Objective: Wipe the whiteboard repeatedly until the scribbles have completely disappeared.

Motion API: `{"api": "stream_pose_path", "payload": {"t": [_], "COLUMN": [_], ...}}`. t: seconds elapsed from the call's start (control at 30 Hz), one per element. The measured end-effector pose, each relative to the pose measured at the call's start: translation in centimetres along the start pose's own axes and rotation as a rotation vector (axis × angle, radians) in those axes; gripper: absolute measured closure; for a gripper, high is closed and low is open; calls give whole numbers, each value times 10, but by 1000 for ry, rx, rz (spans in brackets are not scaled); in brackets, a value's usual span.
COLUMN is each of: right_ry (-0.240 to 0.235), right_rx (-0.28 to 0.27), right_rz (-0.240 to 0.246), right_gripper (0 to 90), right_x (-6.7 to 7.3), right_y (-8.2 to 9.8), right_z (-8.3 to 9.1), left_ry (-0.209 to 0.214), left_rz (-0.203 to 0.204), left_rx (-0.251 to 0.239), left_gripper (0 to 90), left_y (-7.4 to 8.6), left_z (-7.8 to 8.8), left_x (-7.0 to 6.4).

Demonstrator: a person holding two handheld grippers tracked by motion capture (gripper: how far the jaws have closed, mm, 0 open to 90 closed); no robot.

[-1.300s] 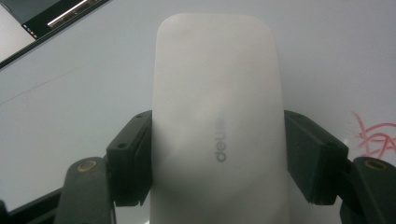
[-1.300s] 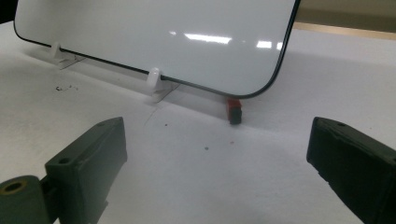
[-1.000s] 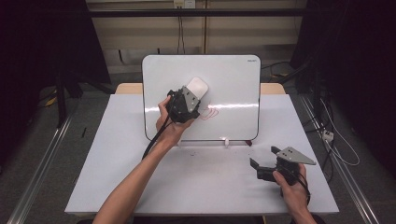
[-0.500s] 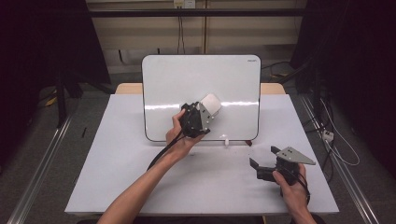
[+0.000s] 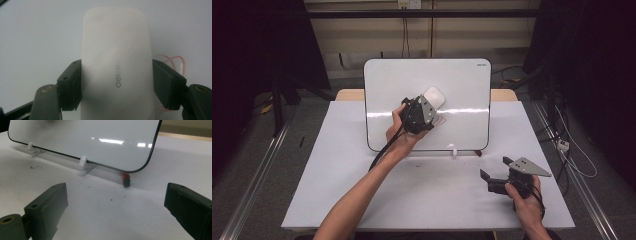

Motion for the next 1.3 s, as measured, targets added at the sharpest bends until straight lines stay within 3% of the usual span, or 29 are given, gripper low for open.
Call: {"api": "stream_pose_path", "payload": {"t": [0.23, 0.3, 0.4, 0.5, 0.7, 1.3], "right_ry": [2, 2, 1, -1, 2, -1], "right_rx": [2, 1, 6, 8, 9, 5], "right_rz": [3, 2, 2, 5, 7, 5], "right_gripper": [52, 52, 52, 52, 52, 51], "right_x": [0, 0, 0, 2, 2, 2], "right_y": [0, 0, 0, -1, -1, -1], "right_z": [-1, -1, -2, -3, -3, -2], "left_ry": [-11, -30, -30, -32, -26, 10], "left_rz": [41, 36, 61, 60, 45, -62], "left_rx": [4, 6, 1, 3, -3, -13], "left_gripper": [312, 312, 312, 312, 312, 312], "left_y": [-7, -7, -7, -7, -8, -1], "left_z": [0, 0, -1, -1, -2, -3], "left_x": [20, 19, 16, 15, 7, -37]}}
Point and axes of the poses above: each handheld gripper's, and its own axes: z roughly backward along the jaws, y roughly out of its underside, x roughly to its left, the point moved 4 cm from there along -z, roughly forward along the jaws, and after that the axes turned 15 degrees about x, right-handed, at the moved point
